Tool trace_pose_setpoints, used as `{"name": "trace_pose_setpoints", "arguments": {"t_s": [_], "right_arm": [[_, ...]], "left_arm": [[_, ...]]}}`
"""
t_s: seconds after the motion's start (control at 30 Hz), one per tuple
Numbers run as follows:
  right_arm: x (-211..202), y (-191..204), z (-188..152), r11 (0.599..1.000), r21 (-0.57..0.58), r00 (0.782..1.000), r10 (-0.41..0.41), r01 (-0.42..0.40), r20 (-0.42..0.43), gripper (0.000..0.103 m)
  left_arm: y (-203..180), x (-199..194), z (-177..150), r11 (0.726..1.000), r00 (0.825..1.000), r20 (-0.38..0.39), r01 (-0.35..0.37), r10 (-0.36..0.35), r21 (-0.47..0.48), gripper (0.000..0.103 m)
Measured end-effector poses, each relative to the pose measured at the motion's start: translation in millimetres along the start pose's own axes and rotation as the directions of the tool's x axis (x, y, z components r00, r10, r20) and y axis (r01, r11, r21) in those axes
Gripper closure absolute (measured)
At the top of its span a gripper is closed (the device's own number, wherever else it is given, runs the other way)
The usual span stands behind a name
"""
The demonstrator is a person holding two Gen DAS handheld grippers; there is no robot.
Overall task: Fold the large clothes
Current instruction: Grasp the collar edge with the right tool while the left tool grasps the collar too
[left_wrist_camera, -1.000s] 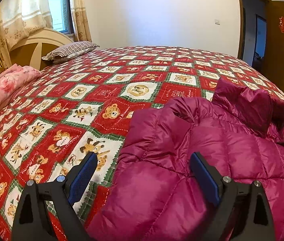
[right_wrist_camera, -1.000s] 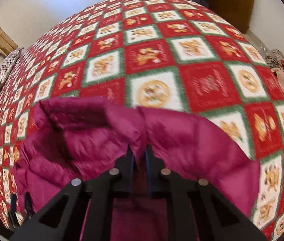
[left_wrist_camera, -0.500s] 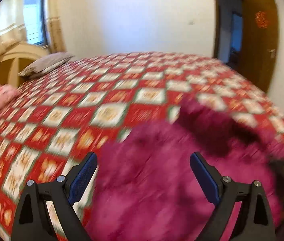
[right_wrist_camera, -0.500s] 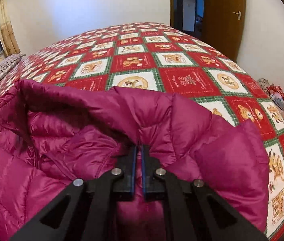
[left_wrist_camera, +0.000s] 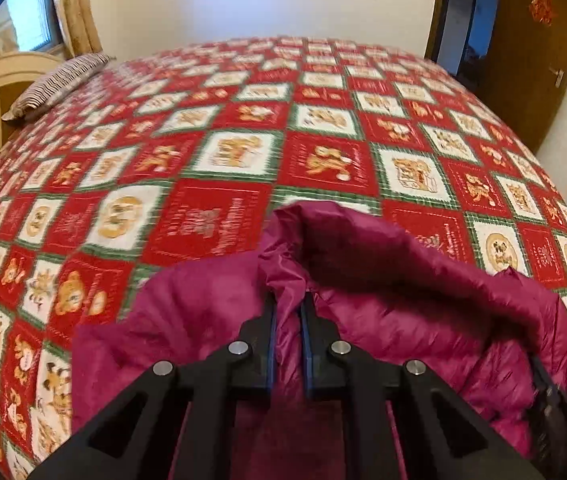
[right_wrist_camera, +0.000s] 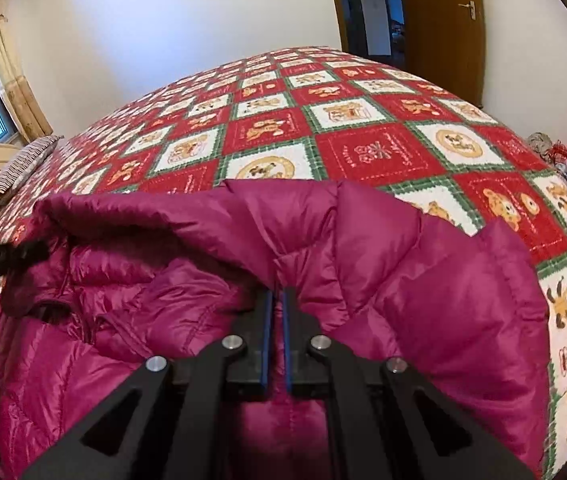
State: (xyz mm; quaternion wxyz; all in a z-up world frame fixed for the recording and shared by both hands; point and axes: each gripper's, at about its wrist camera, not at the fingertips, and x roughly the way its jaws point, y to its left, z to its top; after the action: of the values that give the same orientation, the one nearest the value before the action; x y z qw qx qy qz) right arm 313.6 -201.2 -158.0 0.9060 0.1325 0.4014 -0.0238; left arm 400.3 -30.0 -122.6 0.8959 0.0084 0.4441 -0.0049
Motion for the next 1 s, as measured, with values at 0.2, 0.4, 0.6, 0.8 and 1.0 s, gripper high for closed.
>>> {"name": "trace_pose_setpoints", "arguments": {"t_s": [0.2, 0.4, 0.6, 0.8, 1.0], "right_arm": [[0.5, -1.3, 0.5, 1.0, 0.008, 1.0, 0.007, -0.007, -0.001, 0.098], [-8.5, -9.8, 4.2, 0.998, 0.047, 0.999, 0.037, -0.035, -0.025, 0.098], [-73.7, -4.1, 38.4, 0.998, 0.058, 0.986, -0.028, 0.018, 0.166, 0.087], [-8.3, 39.5, 66.6, 0.999, 0.035, 0.999, 0.034, -0.034, 0.006, 0.087], [20.5, 28.9, 16.7, 0.993, 0.002, 0.99, 0.117, -0.117, -0.084, 0.091]], "left_arm": [[23.8, 6.1, -32.3, 0.999, 1.0, -0.008, -0.004, 0.004, -0.034, 0.094], [30.3, 17.6, -47.1, 0.996, 0.998, 0.068, 0.018, -0.012, -0.088, 0.09], [24.1, 16.9, -47.5, 0.998, 0.997, 0.08, -0.018, 0.023, -0.062, 0.09], [21.4, 16.1, -47.4, 0.999, 0.997, 0.07, -0.036, 0.038, -0.034, 0.089], [54.2, -30.9, -42.7, 0.992, 0.99, 0.081, 0.116, -0.111, -0.055, 0.069]]}}
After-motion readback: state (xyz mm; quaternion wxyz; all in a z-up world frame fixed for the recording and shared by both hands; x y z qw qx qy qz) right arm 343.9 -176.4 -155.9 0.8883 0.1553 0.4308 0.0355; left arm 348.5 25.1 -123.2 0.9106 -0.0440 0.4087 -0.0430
